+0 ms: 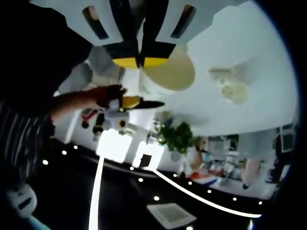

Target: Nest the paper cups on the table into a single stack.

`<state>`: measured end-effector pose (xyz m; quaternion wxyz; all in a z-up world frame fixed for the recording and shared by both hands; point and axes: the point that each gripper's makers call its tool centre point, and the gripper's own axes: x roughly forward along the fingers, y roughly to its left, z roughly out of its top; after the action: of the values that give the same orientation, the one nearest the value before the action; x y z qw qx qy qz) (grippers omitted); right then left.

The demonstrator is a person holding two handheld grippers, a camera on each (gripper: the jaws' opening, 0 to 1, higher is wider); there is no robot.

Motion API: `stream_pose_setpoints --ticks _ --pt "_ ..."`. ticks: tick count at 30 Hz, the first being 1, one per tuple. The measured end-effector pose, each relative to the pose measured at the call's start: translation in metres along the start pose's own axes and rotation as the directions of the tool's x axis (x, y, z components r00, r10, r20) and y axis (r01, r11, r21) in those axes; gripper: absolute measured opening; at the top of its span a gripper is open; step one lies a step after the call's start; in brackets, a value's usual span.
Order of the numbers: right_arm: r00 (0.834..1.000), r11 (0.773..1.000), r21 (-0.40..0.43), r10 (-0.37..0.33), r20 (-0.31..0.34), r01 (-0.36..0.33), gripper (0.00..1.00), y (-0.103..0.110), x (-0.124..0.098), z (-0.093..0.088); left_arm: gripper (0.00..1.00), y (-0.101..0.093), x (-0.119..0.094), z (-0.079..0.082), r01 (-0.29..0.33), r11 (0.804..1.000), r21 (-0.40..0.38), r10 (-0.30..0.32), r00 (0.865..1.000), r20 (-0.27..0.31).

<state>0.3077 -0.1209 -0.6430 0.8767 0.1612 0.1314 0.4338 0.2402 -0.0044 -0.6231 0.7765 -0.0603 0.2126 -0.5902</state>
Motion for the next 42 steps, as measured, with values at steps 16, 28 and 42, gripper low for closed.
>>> stream_pose_setpoints --ticks 16,28,42 --pt "0.988 0.981 -0.123 -0.155 -0.024 0.151 0.89 -0.032 -0.013 -0.006 0.00 0.011 0.000 -0.022 -0.064 0.997 0.051 0.072 0.984 -0.163" --pt "0.977 0.965 -0.166 -0.211 -0.037 0.202 1.00 -0.046 -0.025 -0.014 0.00 0.023 0.000 -0.032 -0.117 0.990 0.083 0.135 0.951 -0.278" --pt "0.976 0.961 -0.174 -0.219 -0.016 0.213 1.00 -0.055 -0.026 -0.017 0.00 0.022 0.010 -0.047 -0.049 0.964 0.259 0.172 0.864 -0.473"
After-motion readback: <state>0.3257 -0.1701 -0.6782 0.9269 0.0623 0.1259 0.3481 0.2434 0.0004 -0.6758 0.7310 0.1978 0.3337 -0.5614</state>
